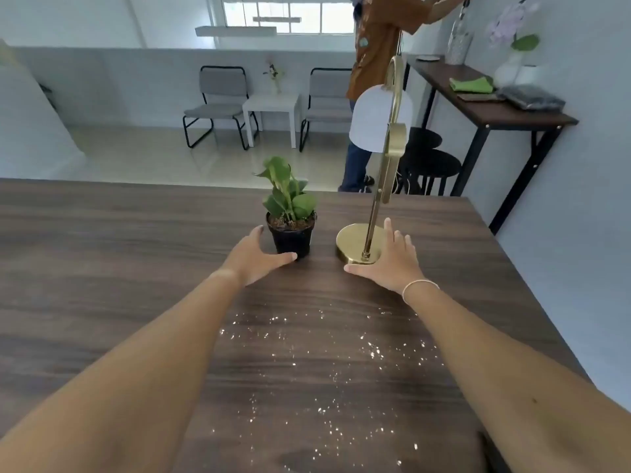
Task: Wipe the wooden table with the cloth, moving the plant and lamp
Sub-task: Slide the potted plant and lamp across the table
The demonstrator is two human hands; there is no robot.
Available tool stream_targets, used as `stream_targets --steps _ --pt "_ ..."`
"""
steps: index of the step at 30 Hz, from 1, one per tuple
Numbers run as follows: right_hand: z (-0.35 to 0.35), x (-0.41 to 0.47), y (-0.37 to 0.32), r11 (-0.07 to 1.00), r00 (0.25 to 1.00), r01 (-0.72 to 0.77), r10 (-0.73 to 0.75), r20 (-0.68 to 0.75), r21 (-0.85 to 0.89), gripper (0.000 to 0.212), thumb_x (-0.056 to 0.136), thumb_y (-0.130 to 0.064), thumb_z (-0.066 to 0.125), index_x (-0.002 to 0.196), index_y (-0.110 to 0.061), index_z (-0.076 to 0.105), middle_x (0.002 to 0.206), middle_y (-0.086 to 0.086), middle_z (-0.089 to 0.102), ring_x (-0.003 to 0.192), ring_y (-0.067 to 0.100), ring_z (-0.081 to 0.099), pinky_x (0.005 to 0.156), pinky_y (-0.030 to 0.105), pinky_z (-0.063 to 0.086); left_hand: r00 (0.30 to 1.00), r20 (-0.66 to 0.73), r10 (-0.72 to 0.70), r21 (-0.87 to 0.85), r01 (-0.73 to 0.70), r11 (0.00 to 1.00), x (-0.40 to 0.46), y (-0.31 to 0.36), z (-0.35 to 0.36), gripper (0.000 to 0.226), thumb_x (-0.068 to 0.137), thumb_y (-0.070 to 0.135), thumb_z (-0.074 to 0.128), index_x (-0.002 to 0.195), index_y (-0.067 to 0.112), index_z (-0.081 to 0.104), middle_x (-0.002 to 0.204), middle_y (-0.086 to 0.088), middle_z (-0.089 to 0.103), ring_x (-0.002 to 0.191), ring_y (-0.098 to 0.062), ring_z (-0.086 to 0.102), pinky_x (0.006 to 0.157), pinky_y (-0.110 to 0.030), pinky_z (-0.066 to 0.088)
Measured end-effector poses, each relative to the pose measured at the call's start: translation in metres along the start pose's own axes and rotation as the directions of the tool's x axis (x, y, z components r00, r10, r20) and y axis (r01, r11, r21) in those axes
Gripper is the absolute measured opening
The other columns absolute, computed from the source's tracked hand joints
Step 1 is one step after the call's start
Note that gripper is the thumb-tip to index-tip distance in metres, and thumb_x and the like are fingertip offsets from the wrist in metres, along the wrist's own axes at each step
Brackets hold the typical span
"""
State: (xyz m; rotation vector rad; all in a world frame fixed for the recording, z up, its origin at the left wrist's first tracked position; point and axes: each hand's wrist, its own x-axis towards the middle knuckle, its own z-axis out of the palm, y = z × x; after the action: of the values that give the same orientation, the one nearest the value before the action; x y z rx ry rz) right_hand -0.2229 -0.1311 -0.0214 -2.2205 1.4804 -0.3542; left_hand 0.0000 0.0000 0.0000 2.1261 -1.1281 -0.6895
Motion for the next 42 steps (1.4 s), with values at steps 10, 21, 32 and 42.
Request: stream_targets --steps 10,21,32,42 --pt "0.008 0.017 -0.006 0.999 1.000 0.018 -0.017 -0.026 0.050 0.127 0.049 -0.070 0.074 0.147 -0.027 0.006 0.145 0.014 0.031 0.136 0.034 0.027 0.113 0.048 0.027 0.993 -0.031 0.118 -0.265 -0.122 0.956 0.034 0.003 0.009 0.090 0.063 0.029 0.085 0.137 0.021 0.035 0.124 0.009 0.055 0.112 -0.010 0.051 0.096 -0.024 0.037" --pt "0.010 0.022 -0.005 0.990 0.999 0.033 -0.028 -0.038 0.135 0.111 0.056 -0.051 0.079 0.145 -0.031 0.016 0.139 0.006 0.031 0.131 0.028 0.024 0.106 0.038 0.030 0.983 -0.069 0.171 -0.314 -0.185 0.931 0.060 0.016 0.024 0.082 0.064 0.022 0.085 0.133 0.014 0.041 0.114 0.009 0.055 0.106 -0.008 0.051 0.089 -0.019 0.037" --pt "-0.031 0.063 0.056 0.990 0.989 -0.043 0.062 -0.137 0.137 0.105 0.057 -0.047 0.082 0.145 -0.029 0.026 0.137 0.007 0.038 0.131 0.030 0.028 0.106 0.039 0.030 0.973 -0.019 0.231 -0.295 -0.226 0.928 0.107 0.055 0.055 0.083 0.063 0.027 0.085 0.132 0.016 0.041 0.119 0.007 0.056 0.109 -0.010 0.052 0.092 -0.021 0.037" --pt "-0.062 0.108 0.107 0.991 0.984 -0.082 0.097 -0.152 0.103 0.108 0.059 -0.047 0.082 0.147 -0.029 0.023 0.145 0.009 0.034 0.136 0.033 0.025 0.109 0.044 0.027 0.953 0.060 0.298 -0.250 -0.275 0.928 0.151 0.107 0.101 0.084 0.063 0.032 0.085 0.133 0.017 0.040 0.127 0.003 0.056 0.110 -0.012 0.051 0.091 -0.023 0.038"
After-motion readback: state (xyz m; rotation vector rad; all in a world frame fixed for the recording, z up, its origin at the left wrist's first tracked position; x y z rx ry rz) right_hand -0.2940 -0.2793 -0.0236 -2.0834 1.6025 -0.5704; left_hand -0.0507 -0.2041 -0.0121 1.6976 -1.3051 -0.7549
